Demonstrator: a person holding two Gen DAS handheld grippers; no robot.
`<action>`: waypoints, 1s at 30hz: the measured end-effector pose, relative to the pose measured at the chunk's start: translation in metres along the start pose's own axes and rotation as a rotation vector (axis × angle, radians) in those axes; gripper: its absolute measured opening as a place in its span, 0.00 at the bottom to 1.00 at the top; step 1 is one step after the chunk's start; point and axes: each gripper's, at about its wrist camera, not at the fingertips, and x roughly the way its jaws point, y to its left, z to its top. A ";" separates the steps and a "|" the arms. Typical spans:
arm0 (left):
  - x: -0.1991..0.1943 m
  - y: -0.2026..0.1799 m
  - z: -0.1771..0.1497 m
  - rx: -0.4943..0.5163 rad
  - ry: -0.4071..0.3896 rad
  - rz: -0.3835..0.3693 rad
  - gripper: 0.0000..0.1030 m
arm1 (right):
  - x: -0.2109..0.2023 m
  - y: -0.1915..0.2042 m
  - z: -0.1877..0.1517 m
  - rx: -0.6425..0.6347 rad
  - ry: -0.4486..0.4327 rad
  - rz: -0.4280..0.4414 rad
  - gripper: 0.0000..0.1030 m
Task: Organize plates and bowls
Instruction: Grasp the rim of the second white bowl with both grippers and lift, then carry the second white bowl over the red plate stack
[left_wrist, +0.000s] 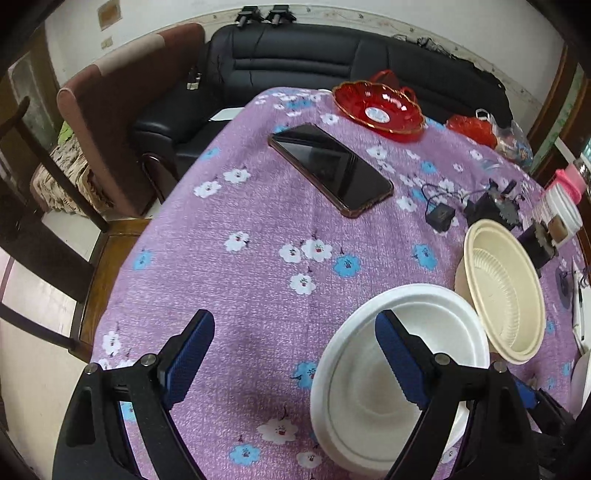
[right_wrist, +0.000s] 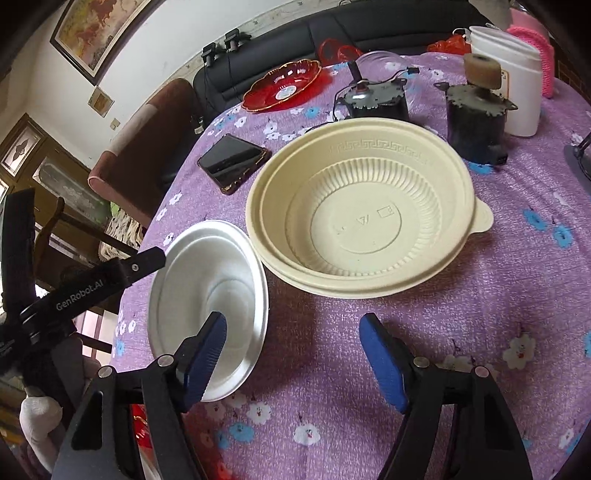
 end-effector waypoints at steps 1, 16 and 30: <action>0.003 -0.002 0.000 0.010 0.002 0.003 0.84 | 0.001 0.000 0.000 -0.002 0.001 -0.001 0.76; 0.018 -0.040 -0.017 0.168 0.082 -0.028 0.27 | 0.011 0.019 -0.006 -0.063 0.031 0.007 0.17; -0.060 -0.037 -0.043 0.178 -0.056 -0.032 0.26 | -0.057 0.041 -0.029 -0.150 -0.061 0.029 0.16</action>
